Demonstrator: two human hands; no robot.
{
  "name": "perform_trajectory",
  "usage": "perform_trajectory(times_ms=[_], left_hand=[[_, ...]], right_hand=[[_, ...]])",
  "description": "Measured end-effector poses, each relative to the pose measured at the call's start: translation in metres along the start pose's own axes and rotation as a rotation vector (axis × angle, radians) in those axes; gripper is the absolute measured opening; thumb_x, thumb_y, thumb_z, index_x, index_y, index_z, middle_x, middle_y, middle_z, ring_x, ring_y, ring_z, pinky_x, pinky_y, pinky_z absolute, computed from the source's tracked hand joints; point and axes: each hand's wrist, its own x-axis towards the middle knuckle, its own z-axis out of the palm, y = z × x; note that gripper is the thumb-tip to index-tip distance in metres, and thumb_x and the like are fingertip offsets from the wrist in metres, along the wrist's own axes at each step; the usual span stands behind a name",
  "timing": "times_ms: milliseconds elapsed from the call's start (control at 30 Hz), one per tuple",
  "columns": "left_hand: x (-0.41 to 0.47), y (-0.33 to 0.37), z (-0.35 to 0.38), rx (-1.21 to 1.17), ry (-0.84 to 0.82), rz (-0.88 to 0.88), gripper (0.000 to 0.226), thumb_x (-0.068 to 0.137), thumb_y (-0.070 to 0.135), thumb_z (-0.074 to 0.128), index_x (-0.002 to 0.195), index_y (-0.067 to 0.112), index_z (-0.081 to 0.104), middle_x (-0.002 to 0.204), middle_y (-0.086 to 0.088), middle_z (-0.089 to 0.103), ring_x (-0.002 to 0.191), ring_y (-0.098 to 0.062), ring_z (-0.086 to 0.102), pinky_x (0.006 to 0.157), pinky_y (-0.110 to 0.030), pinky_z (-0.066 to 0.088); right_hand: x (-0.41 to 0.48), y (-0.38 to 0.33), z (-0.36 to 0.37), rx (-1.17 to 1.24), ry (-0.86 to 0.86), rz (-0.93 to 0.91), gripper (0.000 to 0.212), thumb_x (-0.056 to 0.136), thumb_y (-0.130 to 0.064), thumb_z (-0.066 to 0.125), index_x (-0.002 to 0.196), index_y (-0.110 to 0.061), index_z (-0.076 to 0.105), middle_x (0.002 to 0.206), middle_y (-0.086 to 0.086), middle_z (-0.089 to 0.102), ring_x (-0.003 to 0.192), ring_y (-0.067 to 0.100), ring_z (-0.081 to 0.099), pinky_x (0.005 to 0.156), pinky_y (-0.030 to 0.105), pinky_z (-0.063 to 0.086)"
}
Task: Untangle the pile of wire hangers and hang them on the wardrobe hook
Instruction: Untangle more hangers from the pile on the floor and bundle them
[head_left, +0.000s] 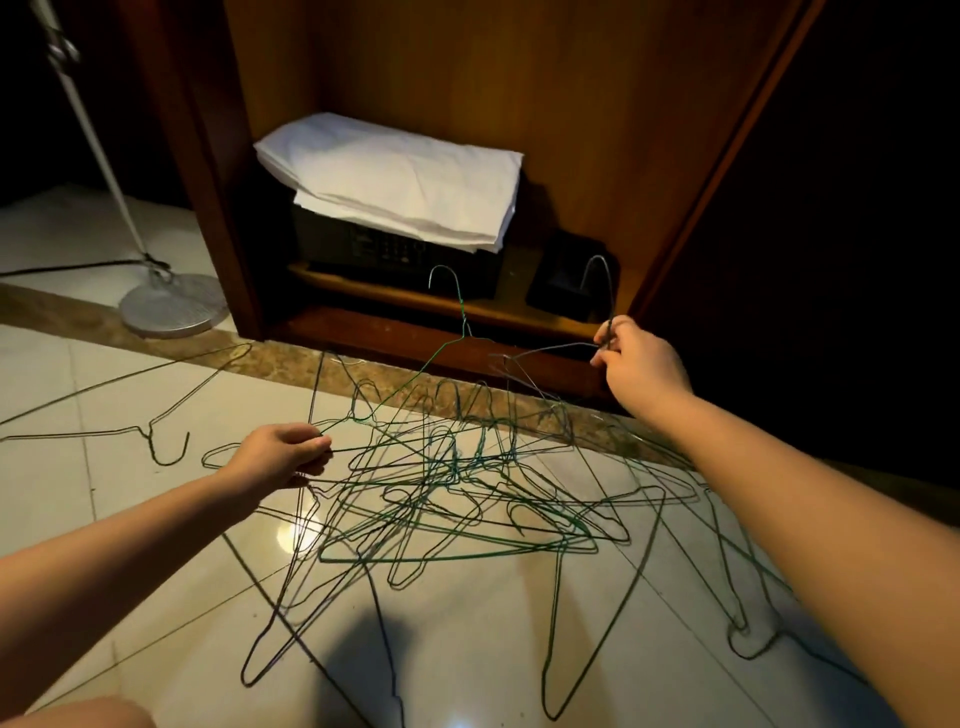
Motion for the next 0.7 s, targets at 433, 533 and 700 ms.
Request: perform_trajectory(times_ms=[433, 533, 700], left_hand=[[0.016, -0.016, -0.033, 0.123, 0.141, -0.084, 0.015, 0.092, 0.013, 0.055, 0.083, 0.005, 0.064, 0.081, -0.012, 0.062, 0.071, -0.02, 0.057, 0.064, -0.028, 0.046], [0.014, -0.019, -0.026, 0.16, 0.077, -0.05, 0.015, 0.093, 0.013, 0.054, 0.085, 0.004, 0.063, 0.079, -0.01, 0.061, 0.071, -0.018, 0.056, 0.064, -0.027, 0.045], [0.016, -0.022, -0.034, 0.219, -0.087, -0.008, 0.016, 0.094, 0.012, 0.05, 0.088, 0.005, 0.063, 0.082, -0.012, 0.062, 0.076, -0.02, 0.058, 0.064, -0.026, 0.049]], right_hand=[[0.043, 0.001, 0.012, 0.218, 0.152, 0.266, 0.025, 0.088, -0.003, 0.034, 0.098, -0.017, 0.052, 0.1, 0.009, 0.066, 0.093, 0.027, 0.057, 0.08, 0.033, 0.044], [0.039, -0.003, 0.032, 0.142, 0.126, 0.234, 0.024, 0.091, -0.005, 0.036, 0.104, -0.019, 0.049, 0.104, 0.008, 0.064, 0.093, 0.027, 0.056, 0.071, 0.029, 0.039], [0.032, 0.002, 0.066, 0.159, 0.016, 0.23, 0.02, 0.095, -0.017, 0.046, 0.115, -0.017, 0.051, 0.112, 0.008, 0.062, 0.1, 0.027, 0.057, 0.071, 0.027, 0.038]])
